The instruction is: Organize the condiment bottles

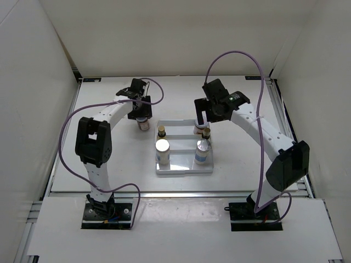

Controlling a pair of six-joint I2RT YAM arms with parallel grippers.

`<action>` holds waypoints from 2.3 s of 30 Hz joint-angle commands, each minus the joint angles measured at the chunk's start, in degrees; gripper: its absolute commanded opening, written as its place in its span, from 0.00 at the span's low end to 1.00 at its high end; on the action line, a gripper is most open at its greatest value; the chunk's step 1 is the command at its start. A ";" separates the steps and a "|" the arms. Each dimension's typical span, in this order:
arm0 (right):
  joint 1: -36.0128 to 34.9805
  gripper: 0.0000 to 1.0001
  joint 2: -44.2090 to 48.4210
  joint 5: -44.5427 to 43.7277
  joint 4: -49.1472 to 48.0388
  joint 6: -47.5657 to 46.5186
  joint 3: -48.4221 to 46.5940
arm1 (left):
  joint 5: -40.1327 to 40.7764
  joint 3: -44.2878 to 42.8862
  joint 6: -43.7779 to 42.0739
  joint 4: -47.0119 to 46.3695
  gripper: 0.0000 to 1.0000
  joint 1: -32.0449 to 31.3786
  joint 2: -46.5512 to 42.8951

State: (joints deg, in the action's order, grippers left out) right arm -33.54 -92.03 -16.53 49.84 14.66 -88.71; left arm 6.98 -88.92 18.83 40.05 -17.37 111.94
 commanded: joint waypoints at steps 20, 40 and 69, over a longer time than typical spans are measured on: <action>-0.21 1.00 1.15 -0.08 -2.82 1.43 4.33 | -5.23 -14.70 -2.57 1.43 0.29 -12.34 -0.06; -0.21 1.00 1.68 -1.13 -3.35 0.90 5.39 | -5.06 -13.21 -2.04 3.89 0.33 -12.87 2.50; -0.21 1.00 1.15 -0.08 -1.69 2.48 4.77 | -1.45 -8.89 -2.57 5.30 0.86 -12.87 -0.67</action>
State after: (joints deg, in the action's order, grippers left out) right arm -33.54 -91.96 -16.34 47.83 16.32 -83.46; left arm 3.75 -95.24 16.12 46.33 -30.17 112.31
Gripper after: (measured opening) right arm 0.995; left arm 0.846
